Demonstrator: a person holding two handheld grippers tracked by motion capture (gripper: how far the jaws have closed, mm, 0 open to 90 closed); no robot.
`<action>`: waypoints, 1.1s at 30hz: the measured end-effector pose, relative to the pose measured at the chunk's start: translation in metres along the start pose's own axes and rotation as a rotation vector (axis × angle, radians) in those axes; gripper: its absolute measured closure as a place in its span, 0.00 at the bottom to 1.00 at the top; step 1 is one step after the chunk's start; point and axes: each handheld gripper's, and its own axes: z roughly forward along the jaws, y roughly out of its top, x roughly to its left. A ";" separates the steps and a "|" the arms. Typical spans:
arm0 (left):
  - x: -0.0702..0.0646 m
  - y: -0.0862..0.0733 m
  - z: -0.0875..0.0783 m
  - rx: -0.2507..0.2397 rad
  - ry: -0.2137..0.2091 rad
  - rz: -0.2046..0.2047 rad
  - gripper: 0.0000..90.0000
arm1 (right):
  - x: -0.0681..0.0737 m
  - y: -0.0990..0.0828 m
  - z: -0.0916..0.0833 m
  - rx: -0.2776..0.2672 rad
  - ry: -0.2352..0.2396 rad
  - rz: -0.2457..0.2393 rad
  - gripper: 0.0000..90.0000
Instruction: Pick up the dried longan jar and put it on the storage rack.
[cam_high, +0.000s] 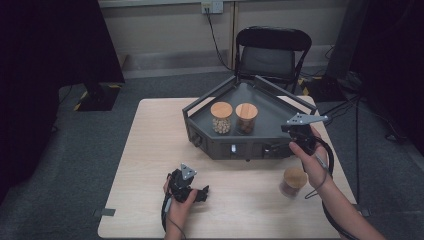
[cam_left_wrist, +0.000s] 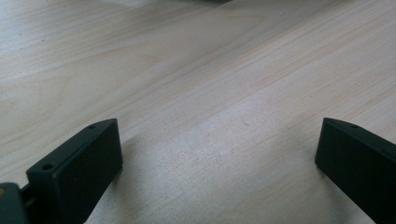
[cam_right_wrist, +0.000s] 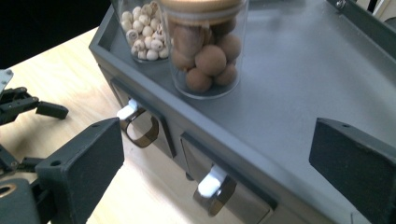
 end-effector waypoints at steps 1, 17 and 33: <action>0.000 0.000 0.000 0.000 0.000 -0.002 0.00 | 0.000 -0.002 0.000 0.000 0.002 -0.002 0.03; 0.000 0.000 0.000 0.000 0.000 0.000 0.00 | -0.003 -0.023 -0.012 -0.009 0.030 0.018 0.03; 0.000 0.000 0.000 0.000 0.000 0.000 0.00 | -0.013 -0.044 -0.020 0.011 0.032 0.049 0.03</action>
